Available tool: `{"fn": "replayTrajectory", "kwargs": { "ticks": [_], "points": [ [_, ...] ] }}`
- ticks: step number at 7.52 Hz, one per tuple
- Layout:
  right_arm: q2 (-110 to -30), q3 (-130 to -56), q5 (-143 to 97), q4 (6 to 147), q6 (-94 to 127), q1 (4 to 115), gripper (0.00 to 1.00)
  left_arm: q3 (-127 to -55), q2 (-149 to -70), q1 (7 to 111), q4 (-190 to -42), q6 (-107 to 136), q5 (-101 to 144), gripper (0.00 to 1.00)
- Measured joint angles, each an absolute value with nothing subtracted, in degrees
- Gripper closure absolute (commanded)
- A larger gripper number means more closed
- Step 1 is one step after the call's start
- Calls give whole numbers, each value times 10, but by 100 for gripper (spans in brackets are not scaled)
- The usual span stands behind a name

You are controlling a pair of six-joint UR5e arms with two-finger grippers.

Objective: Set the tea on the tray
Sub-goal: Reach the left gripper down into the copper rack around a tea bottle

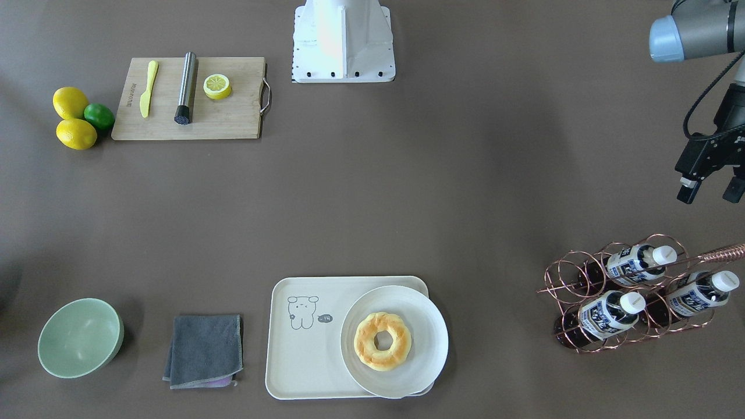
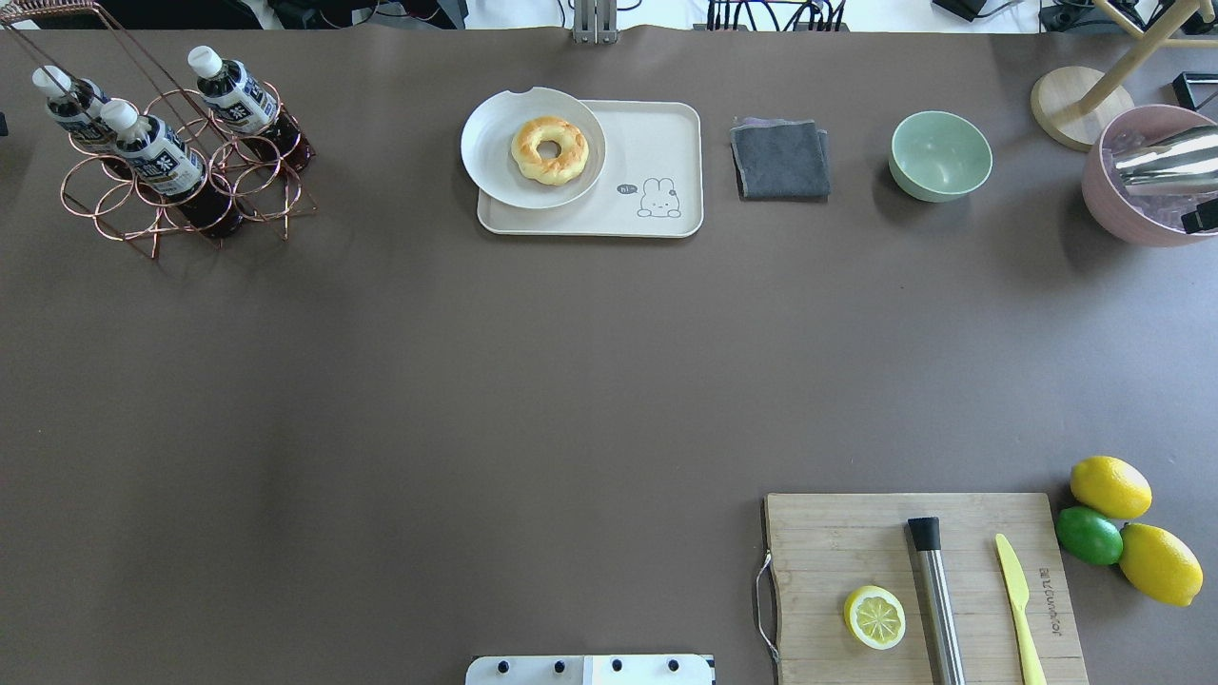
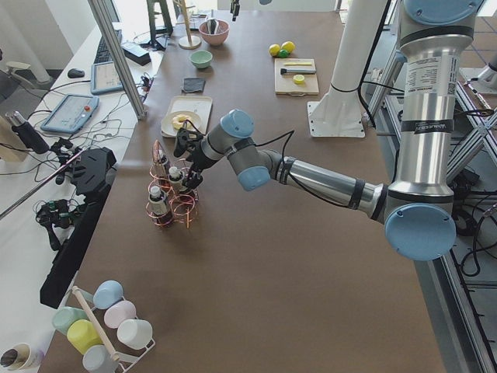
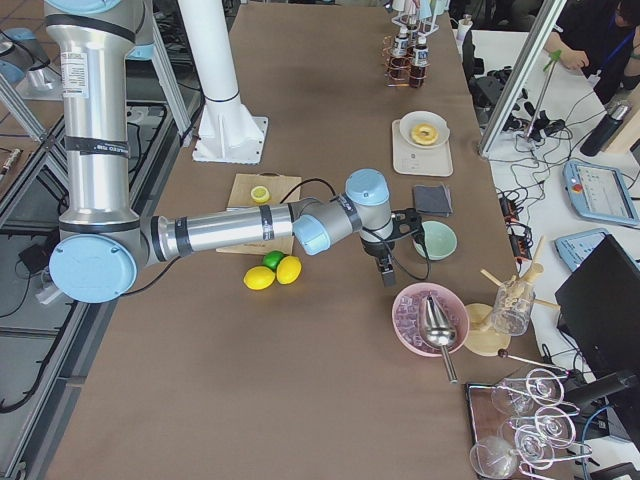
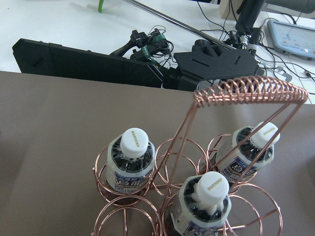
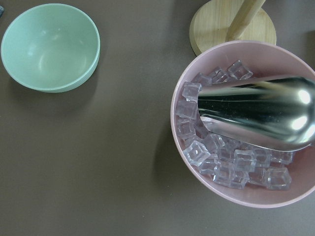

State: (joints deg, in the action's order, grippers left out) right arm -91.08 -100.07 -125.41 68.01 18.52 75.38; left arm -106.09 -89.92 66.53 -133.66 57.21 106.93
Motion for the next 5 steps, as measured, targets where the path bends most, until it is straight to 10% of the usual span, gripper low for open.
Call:
{"fn": "replayTrajectory", "kwargs": {
  "ticks": [5],
  "points": [
    [-912, -1001, -1248, 679, 187, 752, 0, -1046, -938, 582, -1313, 626, 926, 20]
  ]
}}
